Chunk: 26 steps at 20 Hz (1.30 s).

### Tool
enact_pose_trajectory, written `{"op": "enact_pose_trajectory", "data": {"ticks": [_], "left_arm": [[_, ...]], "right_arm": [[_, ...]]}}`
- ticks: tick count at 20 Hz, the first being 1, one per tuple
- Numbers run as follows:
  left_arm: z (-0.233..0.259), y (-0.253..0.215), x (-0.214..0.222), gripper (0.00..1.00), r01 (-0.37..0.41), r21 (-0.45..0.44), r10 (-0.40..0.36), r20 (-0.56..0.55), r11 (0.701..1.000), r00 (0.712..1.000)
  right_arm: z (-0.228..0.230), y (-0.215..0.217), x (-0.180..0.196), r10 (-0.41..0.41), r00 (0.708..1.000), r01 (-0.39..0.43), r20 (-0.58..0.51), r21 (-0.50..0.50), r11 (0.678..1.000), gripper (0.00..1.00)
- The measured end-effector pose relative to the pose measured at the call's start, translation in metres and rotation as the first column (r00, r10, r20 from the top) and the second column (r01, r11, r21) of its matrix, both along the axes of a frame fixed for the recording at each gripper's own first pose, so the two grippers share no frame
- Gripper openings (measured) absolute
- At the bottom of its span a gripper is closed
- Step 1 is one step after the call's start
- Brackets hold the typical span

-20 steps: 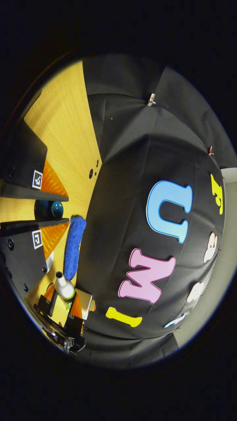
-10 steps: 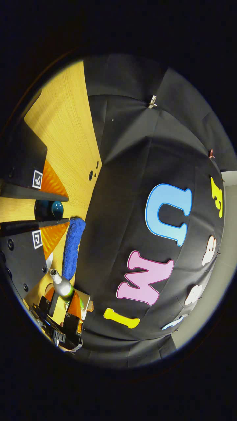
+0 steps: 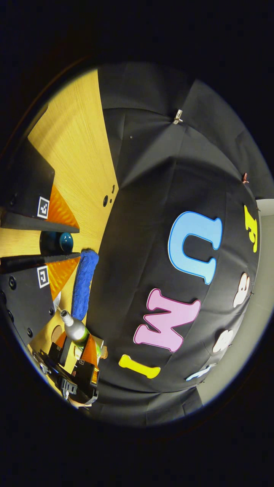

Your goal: Open the teacup lid with one hand, grasp the water bottle and pour water into the teacup with the other hand; after pouring, place the water bottle on the coaster and then close the teacup lid.

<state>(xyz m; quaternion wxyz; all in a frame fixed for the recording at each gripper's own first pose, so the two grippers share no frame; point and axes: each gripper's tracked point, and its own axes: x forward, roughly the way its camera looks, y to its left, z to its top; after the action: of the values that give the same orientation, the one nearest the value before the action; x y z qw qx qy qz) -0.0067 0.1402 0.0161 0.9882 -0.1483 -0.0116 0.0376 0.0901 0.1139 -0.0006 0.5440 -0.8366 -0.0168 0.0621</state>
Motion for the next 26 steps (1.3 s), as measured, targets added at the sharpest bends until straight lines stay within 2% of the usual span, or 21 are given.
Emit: {"op": "enact_pose_trajectory", "data": {"ticks": [9, 20, 26], "left_arm": [[-0.002, -0.002, 0.000, 0.30, 0.017, -0.006, -0.017, -0.008, 1.000, 1.000], [-0.001, -0.001, -0.002, 0.31, 0.033, -0.012, -0.033, -0.009, 0.999, 0.999], [-0.002, -0.003, -0.001, 0.31, 0.043, -0.021, -0.043, -0.008, 0.999, 0.999]], "right_arm": [[0.013, 0.000, 0.003, 0.030, 0.999, -0.027, 0.027, -0.123, 0.992, 0.77], [0.025, 0.014, 0.004, 0.103, 0.994, -0.086, 0.037, -0.317, 0.945, 0.77], [0.034, 0.022, 0.001, 0.136, 0.989, -0.110, 0.050, -0.351, 0.930, 0.77]]}}
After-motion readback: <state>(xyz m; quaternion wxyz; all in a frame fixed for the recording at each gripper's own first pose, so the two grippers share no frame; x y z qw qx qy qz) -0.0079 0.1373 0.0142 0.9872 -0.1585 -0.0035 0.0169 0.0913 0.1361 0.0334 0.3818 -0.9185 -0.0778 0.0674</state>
